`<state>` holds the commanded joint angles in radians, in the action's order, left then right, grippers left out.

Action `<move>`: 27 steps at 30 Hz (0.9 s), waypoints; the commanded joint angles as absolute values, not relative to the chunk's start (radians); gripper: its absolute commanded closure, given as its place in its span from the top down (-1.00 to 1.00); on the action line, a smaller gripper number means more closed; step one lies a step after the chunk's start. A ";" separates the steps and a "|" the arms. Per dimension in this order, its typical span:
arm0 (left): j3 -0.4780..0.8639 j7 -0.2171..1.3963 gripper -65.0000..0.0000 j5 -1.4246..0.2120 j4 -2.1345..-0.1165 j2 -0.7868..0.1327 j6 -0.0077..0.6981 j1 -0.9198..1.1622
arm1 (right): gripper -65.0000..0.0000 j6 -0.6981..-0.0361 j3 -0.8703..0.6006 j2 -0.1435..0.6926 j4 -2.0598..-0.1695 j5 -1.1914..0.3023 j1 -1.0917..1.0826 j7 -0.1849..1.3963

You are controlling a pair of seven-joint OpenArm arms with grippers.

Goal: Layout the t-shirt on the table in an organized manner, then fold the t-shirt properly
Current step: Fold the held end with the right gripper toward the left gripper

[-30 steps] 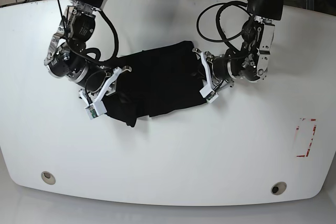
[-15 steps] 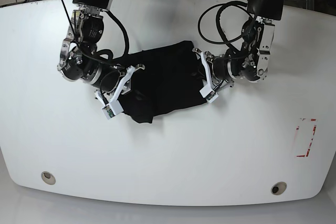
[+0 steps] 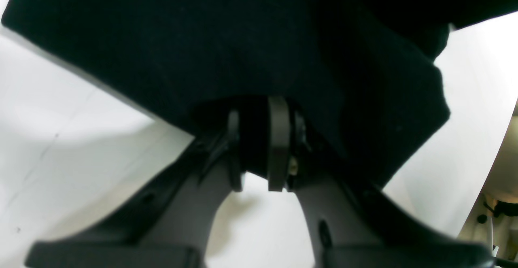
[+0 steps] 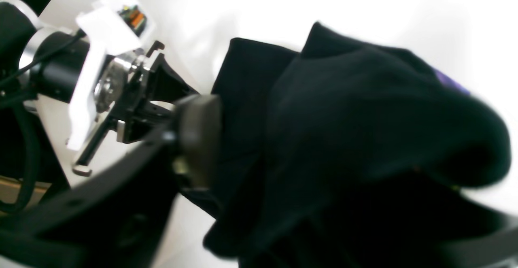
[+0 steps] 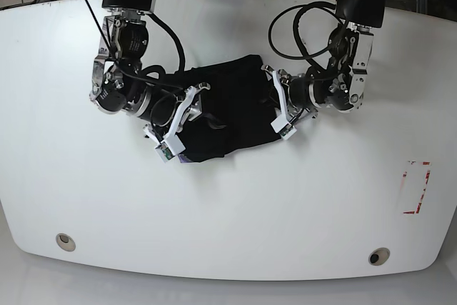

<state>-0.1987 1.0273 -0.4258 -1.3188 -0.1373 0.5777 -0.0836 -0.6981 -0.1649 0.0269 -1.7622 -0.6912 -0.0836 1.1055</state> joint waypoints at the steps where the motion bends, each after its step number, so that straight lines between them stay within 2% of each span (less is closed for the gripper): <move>1: -0.199 1.027 -0.79 -0.426 -1.319 -0.137 0.578 -0.084 | 0.19 -0.698 -0.165 0.025 -1.762 -0.694 -0.085 1.106; 17: -0.193 1.024 -0.79 -0.429 -1.320 -0.122 0.582 -0.090 | 0.19 -0.698 -0.160 -0.013 -1.808 -0.697 -0.087 1.110; 21: -0.162 1.024 -0.78 -0.430 -1.345 -0.120 0.582 -0.090 | 0.19 -0.698 -0.087 -0.008 -1.808 -0.691 -0.088 1.110; 27: -0.147 1.024 -0.55 -0.470 -1.400 -0.119 0.582 -0.087 | 0.19 -0.698 -0.085 -0.004 -1.822 -0.690 -0.088 1.110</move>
